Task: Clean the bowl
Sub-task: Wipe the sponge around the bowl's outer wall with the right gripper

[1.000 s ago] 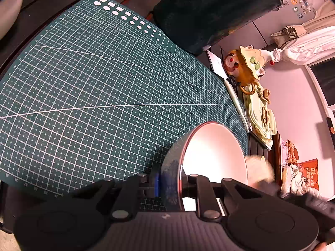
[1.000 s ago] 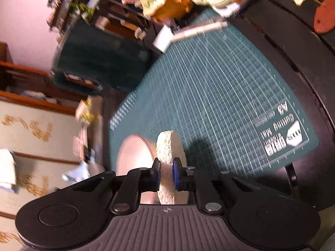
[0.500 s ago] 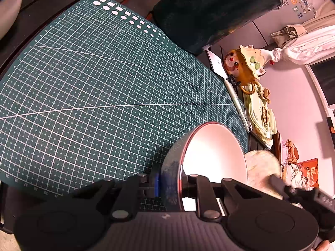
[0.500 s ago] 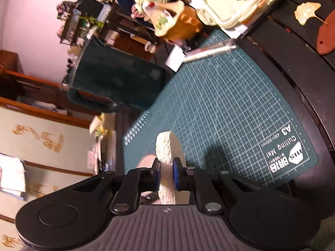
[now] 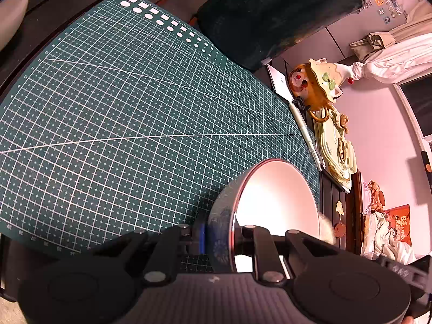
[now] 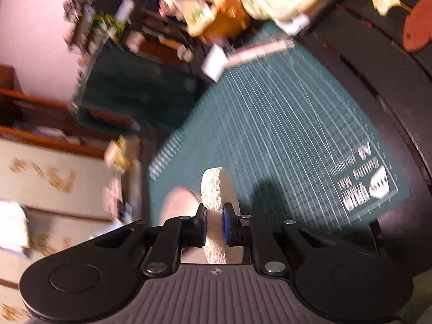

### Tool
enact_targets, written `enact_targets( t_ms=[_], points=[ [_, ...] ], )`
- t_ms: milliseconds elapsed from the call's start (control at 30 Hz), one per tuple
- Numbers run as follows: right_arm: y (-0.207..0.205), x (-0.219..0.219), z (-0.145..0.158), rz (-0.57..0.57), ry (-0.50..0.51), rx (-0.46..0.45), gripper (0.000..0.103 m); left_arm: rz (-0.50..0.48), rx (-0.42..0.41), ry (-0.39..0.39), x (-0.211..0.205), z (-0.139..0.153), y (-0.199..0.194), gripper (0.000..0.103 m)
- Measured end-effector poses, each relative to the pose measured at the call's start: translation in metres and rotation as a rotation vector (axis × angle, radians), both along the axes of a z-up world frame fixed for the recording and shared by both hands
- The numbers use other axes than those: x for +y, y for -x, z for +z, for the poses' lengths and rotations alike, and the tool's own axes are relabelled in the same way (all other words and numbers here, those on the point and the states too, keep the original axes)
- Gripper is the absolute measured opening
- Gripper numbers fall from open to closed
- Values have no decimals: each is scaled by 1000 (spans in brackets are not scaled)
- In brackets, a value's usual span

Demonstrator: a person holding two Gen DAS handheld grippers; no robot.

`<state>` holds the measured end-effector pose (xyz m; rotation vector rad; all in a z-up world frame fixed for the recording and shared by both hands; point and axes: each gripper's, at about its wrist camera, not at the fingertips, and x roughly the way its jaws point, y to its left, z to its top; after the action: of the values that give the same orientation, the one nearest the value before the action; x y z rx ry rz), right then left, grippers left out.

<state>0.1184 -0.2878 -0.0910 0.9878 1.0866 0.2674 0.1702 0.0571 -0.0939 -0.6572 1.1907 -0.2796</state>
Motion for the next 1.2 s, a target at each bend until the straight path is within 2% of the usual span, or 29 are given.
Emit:
enact_targets(
  t_ms=[100,233,533,733,933,1067,1133,1200],
  points=[
    [0,-9,14,-36,-23,-49,11,-1,-1,0,1,-1,1,17],
    [1,-11,17,-53,-31,-78,12,-2,1,1,3,-2,3,16],
    [0,-14,22,-54,-29,-94,12,-3,0,0,4,-1,5,17],
    [1,3,2,27,29,-11,12,-1,0,0,4,0,5,16],
    [5,-16,20,-48,-35,-86,12,-5,-1,-3,3,0,4,16],
    [3,1,3,24,26,-17,12,-5,1,0,5,-1,4,16],
    [2,3,-1,22,16,2,12,-2,0,0,3,0,6,17],
    [3,-5,7,-7,-10,-35,12,-4,0,-3,3,0,7,17]
  ],
)
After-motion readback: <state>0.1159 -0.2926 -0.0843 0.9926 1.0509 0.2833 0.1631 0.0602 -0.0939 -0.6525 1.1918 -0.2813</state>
